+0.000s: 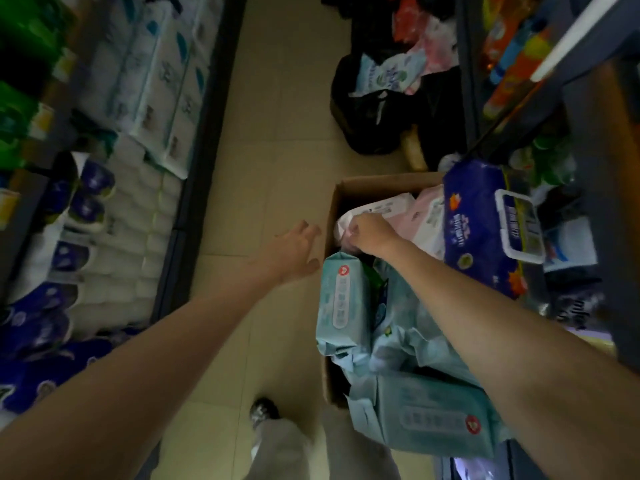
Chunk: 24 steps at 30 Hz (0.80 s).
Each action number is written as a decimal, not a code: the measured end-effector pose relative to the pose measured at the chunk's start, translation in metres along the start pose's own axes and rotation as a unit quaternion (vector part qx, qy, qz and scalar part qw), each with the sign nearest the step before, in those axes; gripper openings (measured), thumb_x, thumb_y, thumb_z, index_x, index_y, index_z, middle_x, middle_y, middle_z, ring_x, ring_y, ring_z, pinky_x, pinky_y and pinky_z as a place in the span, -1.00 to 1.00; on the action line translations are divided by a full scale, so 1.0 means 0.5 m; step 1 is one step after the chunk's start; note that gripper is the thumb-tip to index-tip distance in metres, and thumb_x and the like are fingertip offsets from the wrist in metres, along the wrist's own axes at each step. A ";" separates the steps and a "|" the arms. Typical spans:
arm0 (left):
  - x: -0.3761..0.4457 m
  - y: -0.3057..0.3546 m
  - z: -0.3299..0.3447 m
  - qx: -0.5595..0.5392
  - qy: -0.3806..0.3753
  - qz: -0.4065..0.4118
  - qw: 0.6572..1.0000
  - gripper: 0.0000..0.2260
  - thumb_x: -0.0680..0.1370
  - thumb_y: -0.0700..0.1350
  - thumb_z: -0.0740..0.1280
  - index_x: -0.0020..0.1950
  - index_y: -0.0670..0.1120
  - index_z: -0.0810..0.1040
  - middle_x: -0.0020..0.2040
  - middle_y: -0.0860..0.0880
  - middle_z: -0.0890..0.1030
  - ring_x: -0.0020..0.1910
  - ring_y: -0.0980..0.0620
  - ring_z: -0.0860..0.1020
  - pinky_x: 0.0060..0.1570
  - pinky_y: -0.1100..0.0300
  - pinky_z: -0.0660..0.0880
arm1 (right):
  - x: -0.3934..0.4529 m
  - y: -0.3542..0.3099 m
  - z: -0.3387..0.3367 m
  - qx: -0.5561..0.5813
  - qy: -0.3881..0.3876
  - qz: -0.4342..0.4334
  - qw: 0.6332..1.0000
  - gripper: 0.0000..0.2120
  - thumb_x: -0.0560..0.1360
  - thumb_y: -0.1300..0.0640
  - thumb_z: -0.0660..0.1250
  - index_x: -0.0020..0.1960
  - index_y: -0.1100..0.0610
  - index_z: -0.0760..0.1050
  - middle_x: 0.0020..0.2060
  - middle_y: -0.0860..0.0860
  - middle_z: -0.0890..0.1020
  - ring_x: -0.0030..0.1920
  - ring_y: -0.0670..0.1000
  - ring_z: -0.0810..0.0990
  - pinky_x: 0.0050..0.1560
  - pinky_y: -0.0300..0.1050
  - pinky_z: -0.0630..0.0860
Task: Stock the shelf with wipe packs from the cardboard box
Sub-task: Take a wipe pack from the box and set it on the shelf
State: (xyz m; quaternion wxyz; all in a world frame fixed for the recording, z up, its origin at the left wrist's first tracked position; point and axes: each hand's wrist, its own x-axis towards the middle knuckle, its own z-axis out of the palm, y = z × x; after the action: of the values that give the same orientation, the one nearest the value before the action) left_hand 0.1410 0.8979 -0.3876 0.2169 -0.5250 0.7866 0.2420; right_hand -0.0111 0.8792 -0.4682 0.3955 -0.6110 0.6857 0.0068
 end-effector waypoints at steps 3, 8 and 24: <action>0.010 -0.029 0.024 -0.014 -0.004 -0.012 1.000 -0.54 0.56 -0.11 0.22 0.43 -0.12 0.20 0.39 -0.12 0.27 0.23 -0.20 0.45 0.18 0.04 0.37 | 0.041 -0.009 0.041 -0.029 0.018 0.009 0.999 -0.77 0.54 0.22 0.20 0.15 0.23 0.50 0.10 0.19 0.56 0.11 0.17 0.53 0.04 -0.06 0.44; 0.029 -0.072 0.056 -0.051 0.008 -0.035 0.998 -0.57 0.56 -0.16 0.20 0.41 -0.14 0.23 0.35 -0.14 0.31 0.16 -0.19 0.48 0.13 0.02 0.40 | 0.092 -0.003 0.092 -0.099 0.078 0.043 0.991 -0.73 0.55 0.17 0.21 0.22 0.23 0.41 0.15 0.19 0.51 0.13 0.17 0.53 0.03 -0.03 0.46; 0.012 -0.081 -0.072 -0.114 0.011 0.021 0.993 -0.21 0.47 -0.18 0.40 0.51 -0.22 -0.06 0.50 -0.20 0.08 0.44 -0.18 0.23 0.34 0.11 0.21 | -0.091 -0.136 -0.267 0.090 -0.005 -0.112 0.990 -0.70 0.46 0.23 0.34 -0.38 0.17 0.32 -0.46 0.00 0.30 -0.42 -0.09 0.29 -0.41 -0.26 0.19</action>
State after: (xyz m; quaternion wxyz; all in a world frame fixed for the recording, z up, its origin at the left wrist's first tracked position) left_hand 0.1734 0.8585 -0.3689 0.1419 -0.5323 0.7670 0.3289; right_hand -0.0277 0.8343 -0.3191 0.4507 -0.6457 0.6088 -0.0961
